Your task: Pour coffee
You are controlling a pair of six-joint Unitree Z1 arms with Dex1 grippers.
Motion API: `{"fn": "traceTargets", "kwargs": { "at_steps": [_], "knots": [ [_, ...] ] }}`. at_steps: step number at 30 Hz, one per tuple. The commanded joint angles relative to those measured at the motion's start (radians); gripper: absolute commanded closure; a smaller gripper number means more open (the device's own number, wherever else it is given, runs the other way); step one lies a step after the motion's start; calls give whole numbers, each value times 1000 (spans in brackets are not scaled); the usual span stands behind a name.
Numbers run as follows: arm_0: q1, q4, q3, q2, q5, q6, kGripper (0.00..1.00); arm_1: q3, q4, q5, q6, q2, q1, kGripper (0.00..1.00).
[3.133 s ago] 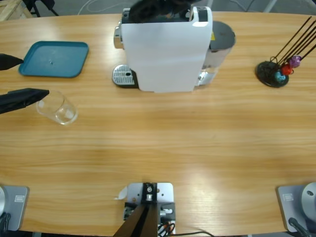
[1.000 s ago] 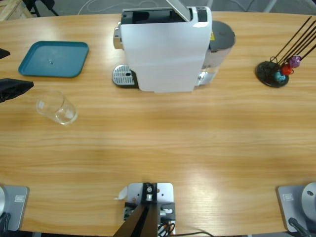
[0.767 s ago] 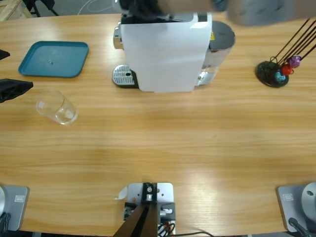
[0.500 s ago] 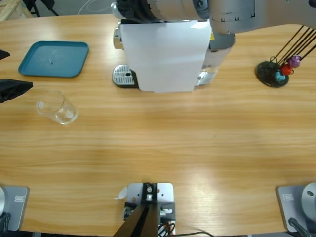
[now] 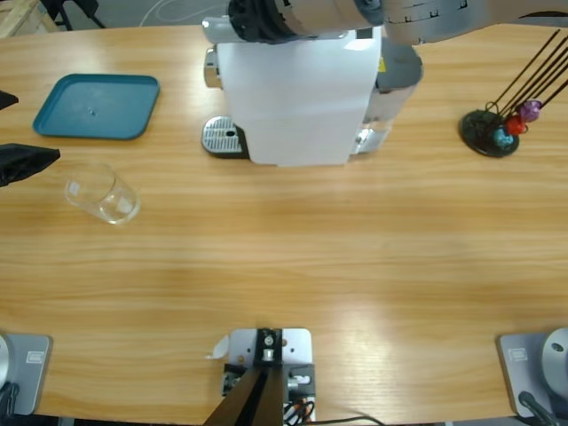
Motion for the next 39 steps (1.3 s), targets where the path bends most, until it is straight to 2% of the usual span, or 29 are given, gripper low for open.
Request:
{"fn": "traceTargets", "kwargs": {
  "at_steps": [1, 2, 3, 4, 5, 7, 10, 15, 18, 20, 23, 27, 34, 39],
  "knots": [
    [-9, 19, 47, -30, 52, -44, 0, 120, 80, -35, -158, 118, -3, 1000],
    [-2, 18, 58, -32, 86, -67, 0, 115, 81, -21, -231, 71, -3, 1000],
    [1, 15, 72, -32, 116, -89, 0, 106, 103, -11, -301, 13, -3, 651],
    [1, 10, 91, -31, 154, -115, 0, 103, 122, -2, -369, -58, -3, 69],
    [1, 9, 105, -28, 186, -140, 0, 109, 126, -2, -431, -133, -3, 1],
    [1, 9, 119, -20, 248, -209, 0, 113, 152, 2, -509, -259, -3, 0],
    [1, 6, 126, 5, 267, -265, 0, 127, 265, 11, -570, -420, 24, 0],
    [-1, -50, 201, 39, 358, -374, 0, 248, 418, 1, -583, -566, 113, 0],
    [-84, -96, 220, 90, 397, -411, 0, 357, 443, 3, -541, -611, 130, 0],
    [-179, -96, 231, 124, 480, -467, 0, 403, 454, 1, -538, -625, 137, 0],
    [-246, -96, 248, 158, 547, -526, 0, 461, 459, -13, -538, -631, 138, 0],
    [-269, -92, 268, 164, 575, -583, 0, 510, 458, -39, -537, -635, 141, 0],
    [-273, -102, 303, 280, 590, -763, 0, 572, 416, -69, -511, -621, 141, 0],
    [-279, -213, 385, 239, 591, -771, 0, 581, 387, -70, -505, -594, 141, 0]
  ]
}}
